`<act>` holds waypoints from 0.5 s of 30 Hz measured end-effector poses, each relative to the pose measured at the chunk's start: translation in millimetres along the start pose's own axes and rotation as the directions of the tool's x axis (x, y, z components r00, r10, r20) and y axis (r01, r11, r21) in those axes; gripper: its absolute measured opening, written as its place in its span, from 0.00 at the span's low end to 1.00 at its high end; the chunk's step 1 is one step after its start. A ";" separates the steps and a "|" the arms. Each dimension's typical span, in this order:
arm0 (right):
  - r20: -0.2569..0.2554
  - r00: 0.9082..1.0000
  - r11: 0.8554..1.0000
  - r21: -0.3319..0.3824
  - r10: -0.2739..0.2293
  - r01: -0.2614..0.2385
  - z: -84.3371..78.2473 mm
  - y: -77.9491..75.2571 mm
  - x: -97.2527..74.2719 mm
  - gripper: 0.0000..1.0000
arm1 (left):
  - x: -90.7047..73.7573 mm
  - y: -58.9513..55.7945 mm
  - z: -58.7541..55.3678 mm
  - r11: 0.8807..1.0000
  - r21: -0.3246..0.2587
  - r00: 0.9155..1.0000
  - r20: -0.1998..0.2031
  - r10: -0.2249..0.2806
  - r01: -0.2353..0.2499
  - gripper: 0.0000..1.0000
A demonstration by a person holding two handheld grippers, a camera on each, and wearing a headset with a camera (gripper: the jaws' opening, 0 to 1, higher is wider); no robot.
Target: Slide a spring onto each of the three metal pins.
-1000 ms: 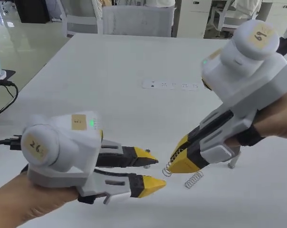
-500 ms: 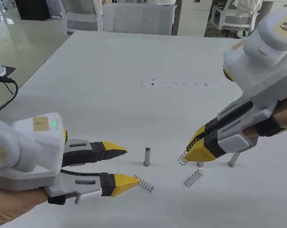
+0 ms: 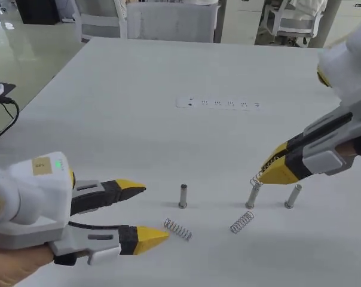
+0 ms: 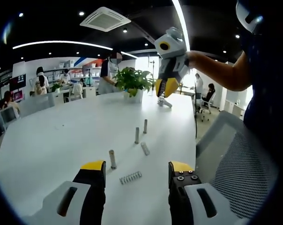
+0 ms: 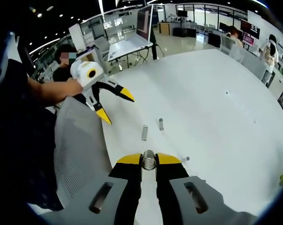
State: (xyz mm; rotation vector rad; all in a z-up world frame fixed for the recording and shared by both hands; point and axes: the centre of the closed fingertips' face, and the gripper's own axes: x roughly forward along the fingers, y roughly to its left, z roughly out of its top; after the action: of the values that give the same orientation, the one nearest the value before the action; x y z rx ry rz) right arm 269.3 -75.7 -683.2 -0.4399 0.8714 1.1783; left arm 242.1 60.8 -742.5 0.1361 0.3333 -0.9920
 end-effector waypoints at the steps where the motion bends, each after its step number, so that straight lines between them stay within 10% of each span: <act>1: 0.001 1.000 1.000 0.003 -0.011 0.011 -1.0 -3.3 -2.4 0.08 | 0.1 0.3 -0.7 1.000 -0.003 1.000 0.001 0.001 -0.001 0.50; 15: -0.027 0.988 0.985 0.077 -0.155 0.156 -26.4 -62.4 -37.5 0.08 | 2.4 0.6 -8.5 0.999 -0.032 1.000 -0.009 0.005 -0.005 0.61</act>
State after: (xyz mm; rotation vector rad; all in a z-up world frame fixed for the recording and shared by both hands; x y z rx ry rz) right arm 313.2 -139.3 -678.3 -0.4478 0.8823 0.9939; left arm 242.0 61.5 -751.4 0.1125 0.3561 -0.9810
